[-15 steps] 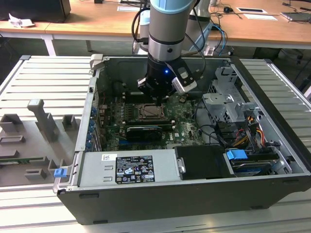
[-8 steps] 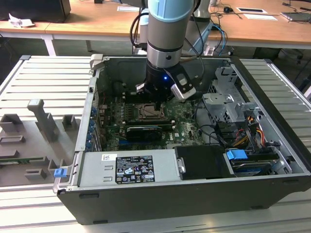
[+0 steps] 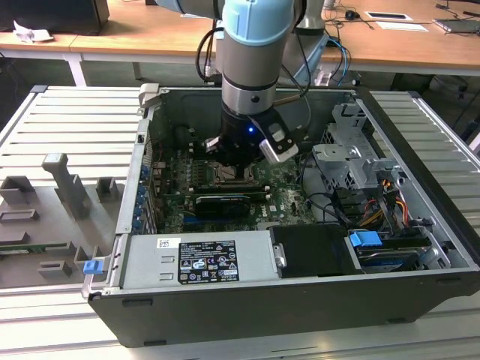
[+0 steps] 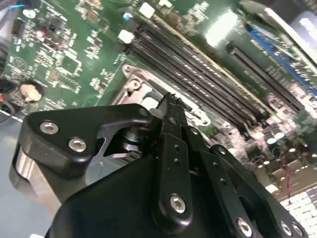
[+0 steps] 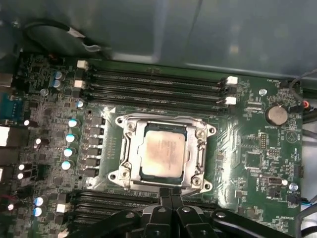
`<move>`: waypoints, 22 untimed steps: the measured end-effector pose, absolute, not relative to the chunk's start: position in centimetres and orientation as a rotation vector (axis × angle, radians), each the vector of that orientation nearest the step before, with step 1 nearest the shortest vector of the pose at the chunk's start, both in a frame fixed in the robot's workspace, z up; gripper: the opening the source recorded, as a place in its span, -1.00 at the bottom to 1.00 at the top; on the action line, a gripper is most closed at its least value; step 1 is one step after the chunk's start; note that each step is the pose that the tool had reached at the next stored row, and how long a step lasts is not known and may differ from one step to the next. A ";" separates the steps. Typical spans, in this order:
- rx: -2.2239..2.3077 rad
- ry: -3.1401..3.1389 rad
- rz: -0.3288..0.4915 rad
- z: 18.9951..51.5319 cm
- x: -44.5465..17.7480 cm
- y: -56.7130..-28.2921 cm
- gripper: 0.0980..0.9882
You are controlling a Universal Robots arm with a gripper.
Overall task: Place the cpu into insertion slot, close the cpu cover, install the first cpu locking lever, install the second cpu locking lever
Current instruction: 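Install the second cpu locking lever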
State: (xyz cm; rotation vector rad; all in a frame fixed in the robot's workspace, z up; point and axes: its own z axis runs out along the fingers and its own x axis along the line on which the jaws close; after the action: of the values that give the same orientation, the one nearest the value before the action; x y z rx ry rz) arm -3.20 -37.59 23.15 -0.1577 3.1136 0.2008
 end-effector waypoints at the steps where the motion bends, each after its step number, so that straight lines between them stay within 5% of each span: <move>1: -0.158 3.113 0.201 23.1 -4.0 -37.6 -0.98; 22: -0.157 3.106 0.263 21.4 -6.6 -38.7 -0.98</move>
State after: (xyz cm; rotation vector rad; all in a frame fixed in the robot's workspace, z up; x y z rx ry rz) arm -6.59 -38.70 21.41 -0.1571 3.1064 0.2633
